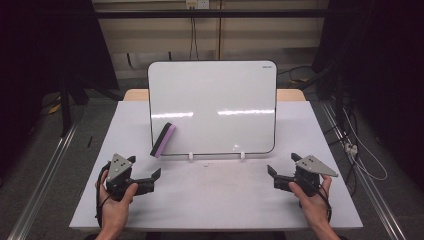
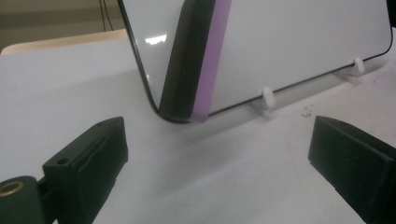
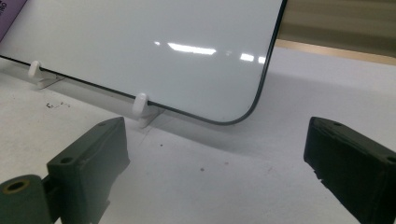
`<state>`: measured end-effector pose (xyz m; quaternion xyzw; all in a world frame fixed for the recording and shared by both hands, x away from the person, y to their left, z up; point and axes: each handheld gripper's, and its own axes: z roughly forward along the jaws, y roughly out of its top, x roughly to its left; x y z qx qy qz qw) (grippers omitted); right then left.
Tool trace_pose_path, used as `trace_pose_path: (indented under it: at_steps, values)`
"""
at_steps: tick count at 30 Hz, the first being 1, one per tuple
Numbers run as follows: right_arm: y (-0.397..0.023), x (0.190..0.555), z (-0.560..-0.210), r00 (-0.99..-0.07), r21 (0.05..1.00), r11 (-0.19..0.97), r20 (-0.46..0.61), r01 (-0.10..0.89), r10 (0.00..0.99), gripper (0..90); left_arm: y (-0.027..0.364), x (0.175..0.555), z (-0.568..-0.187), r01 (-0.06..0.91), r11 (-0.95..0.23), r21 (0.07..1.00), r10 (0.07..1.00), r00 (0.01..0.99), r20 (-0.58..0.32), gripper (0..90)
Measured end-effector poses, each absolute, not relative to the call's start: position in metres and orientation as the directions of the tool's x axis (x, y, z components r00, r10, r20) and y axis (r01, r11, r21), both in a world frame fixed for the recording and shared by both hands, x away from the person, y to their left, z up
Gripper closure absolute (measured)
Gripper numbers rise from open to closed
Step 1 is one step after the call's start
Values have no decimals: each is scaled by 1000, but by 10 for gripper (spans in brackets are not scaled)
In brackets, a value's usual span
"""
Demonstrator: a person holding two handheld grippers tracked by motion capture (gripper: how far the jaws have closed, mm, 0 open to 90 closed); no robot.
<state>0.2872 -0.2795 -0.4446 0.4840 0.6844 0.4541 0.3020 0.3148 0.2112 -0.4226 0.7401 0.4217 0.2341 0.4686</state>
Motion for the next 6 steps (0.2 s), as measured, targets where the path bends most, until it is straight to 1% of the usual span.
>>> trace_pose_path:
  at_steps: [6]
  values:
    - [-278,288,-445,-354,914,121,26,387,935,66,216,311,-420,378,-170,910,863,503,-48,46]
